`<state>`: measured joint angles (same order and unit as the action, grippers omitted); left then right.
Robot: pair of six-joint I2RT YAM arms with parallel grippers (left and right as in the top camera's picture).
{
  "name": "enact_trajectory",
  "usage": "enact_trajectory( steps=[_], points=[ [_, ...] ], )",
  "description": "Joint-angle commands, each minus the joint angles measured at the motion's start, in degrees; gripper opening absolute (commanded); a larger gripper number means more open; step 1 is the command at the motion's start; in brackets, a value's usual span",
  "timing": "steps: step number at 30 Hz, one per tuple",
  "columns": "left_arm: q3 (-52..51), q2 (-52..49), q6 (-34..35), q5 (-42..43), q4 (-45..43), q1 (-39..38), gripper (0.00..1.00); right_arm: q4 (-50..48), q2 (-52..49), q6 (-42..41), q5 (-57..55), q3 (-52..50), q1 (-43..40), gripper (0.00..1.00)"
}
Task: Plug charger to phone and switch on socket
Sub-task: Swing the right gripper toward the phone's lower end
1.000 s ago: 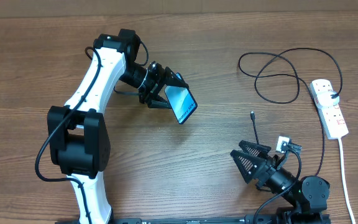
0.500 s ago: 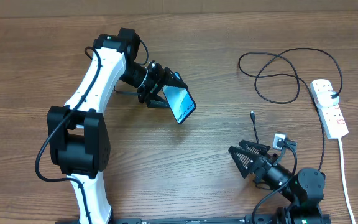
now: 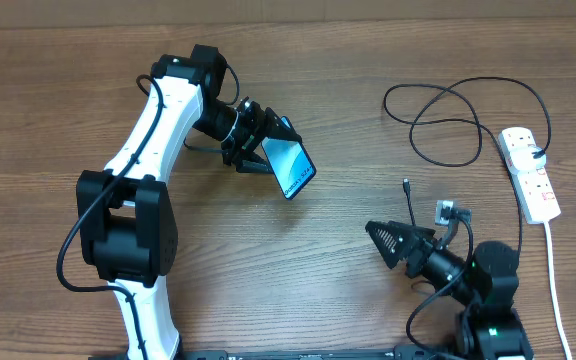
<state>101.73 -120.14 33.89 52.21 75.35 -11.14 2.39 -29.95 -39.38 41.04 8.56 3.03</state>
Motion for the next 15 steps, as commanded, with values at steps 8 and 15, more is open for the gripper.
enact_trajectory(
  steps=[8,15],
  points=[
    [1.9,-0.5,-0.8,1.6,-0.3,-0.2,0.4,-0.7,-15.3,2.0,-1.6,9.4,2.2,1.0],
    [1.9,-0.5,-0.4,1.6,-0.6,-0.2,0.4,-12.8,-25.2,1.9,-9.0,11.1,11.4,1.0]
  ],
)
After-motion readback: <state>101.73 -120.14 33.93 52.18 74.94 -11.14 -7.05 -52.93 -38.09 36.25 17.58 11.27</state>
